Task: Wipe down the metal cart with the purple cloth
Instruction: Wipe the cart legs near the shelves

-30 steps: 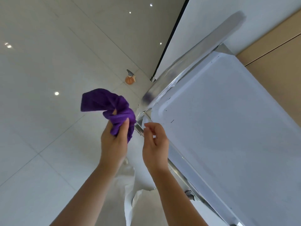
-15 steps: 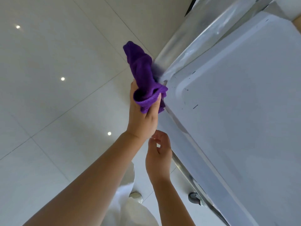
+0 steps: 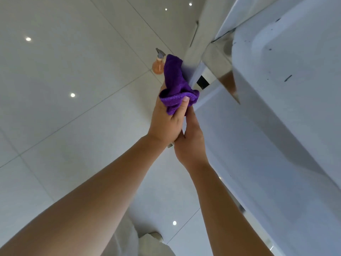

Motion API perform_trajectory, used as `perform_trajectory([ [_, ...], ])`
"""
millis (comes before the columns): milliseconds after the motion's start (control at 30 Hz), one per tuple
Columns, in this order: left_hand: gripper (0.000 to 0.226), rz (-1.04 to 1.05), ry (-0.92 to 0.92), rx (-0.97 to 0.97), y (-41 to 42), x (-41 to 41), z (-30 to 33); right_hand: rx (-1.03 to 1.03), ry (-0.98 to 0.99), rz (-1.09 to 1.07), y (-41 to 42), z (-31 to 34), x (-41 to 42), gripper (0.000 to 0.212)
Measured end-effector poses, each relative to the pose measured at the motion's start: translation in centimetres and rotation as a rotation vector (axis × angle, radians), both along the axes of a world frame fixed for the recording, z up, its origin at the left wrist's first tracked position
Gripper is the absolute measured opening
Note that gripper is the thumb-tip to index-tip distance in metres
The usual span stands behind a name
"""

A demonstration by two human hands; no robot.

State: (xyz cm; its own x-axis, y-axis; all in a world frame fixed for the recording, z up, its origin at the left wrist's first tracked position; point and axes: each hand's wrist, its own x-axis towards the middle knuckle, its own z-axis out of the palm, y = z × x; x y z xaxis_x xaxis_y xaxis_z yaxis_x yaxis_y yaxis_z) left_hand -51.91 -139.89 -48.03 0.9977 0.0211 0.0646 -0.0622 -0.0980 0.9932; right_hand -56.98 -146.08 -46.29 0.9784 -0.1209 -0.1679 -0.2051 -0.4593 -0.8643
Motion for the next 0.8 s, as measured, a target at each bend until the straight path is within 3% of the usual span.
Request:
perform_trajectory([
  [167,0.065,-0.126,-0.019,-0.008,0.9,0.4,-5.5,-0.467,0.059,0.109,-0.1,-4.2,0.4,0.066],
  [267,0.040,-0.181,-0.004,0.006,1.5,0.5,-8.0,-0.730,0.086,0.084,0.7,-6.2,0.2,0.071],
  [367,0.025,-0.227,-0.020,0.007,2.0,0.7,-9.1,-0.924,-0.036,-0.053,2.5,-8.9,-0.4,0.075],
  [467,0.013,-0.214,-0.024,-0.023,2.5,0.7,-10.6,-0.959,-0.227,-0.154,3.2,-11.9,-1.0,0.070],
  [567,0.018,-0.169,-0.060,0.037,2.5,0.5,-13.3,-0.962,-0.361,-0.152,3.4,-14.6,-1.7,0.071],
  [733,0.020,-0.188,-0.034,0.190,2.5,0.4,-18.5,-0.935,-0.368,-0.097,3.2,-20.1,-2.4,0.078],
  [800,0.022,-0.200,-0.013,0.167,2.5,0.2,-19.8,-0.917,-0.301,-0.111,2.9,-22.0,-2.2,0.079],
])
